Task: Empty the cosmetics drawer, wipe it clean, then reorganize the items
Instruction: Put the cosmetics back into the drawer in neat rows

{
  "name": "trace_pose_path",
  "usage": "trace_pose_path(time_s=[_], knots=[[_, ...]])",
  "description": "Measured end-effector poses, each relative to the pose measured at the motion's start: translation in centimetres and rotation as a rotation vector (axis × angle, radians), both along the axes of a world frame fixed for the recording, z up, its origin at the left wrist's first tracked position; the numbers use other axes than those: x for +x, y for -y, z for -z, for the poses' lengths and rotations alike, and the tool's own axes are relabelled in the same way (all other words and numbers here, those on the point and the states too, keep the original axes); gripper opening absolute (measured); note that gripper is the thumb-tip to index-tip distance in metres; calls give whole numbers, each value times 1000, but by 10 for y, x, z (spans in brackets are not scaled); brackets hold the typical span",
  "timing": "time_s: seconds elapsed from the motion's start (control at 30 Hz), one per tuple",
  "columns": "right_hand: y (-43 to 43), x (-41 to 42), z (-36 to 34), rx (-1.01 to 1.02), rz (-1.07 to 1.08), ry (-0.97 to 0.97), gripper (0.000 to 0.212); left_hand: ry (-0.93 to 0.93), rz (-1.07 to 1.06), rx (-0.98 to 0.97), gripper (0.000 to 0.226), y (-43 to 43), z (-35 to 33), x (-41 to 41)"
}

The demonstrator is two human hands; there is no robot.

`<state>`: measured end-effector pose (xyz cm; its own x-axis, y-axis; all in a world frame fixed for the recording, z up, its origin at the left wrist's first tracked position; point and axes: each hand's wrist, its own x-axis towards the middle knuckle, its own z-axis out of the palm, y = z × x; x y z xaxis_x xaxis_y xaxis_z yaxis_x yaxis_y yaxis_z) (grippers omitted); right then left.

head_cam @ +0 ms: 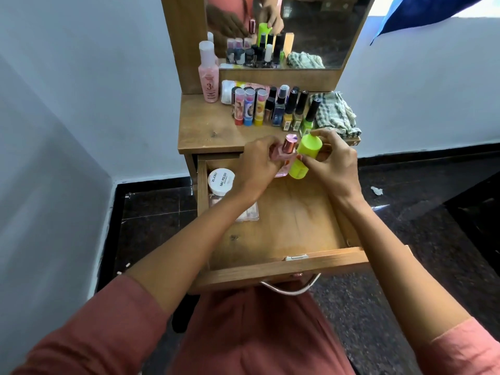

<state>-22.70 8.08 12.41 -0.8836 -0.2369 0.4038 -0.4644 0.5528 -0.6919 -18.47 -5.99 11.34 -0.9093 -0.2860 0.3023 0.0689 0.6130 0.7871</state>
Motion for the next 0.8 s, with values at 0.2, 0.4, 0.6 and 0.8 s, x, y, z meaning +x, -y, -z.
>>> trace_pose_path(time_s=[0.2,0.4,0.6,0.8], knots=[[-29,-9,34,150,55,63,41,149,12,37,25,-33,32,-13],[-41,-30,58,291,93,154,40,229,-43,50,28,-51,56,-33],[-42,-42,70,403,171,104,42,245,-82,118,26,-62,70,-50],[-38,-47,74,383,210,86,42,237,-107,188,31,-68,76,-62]])
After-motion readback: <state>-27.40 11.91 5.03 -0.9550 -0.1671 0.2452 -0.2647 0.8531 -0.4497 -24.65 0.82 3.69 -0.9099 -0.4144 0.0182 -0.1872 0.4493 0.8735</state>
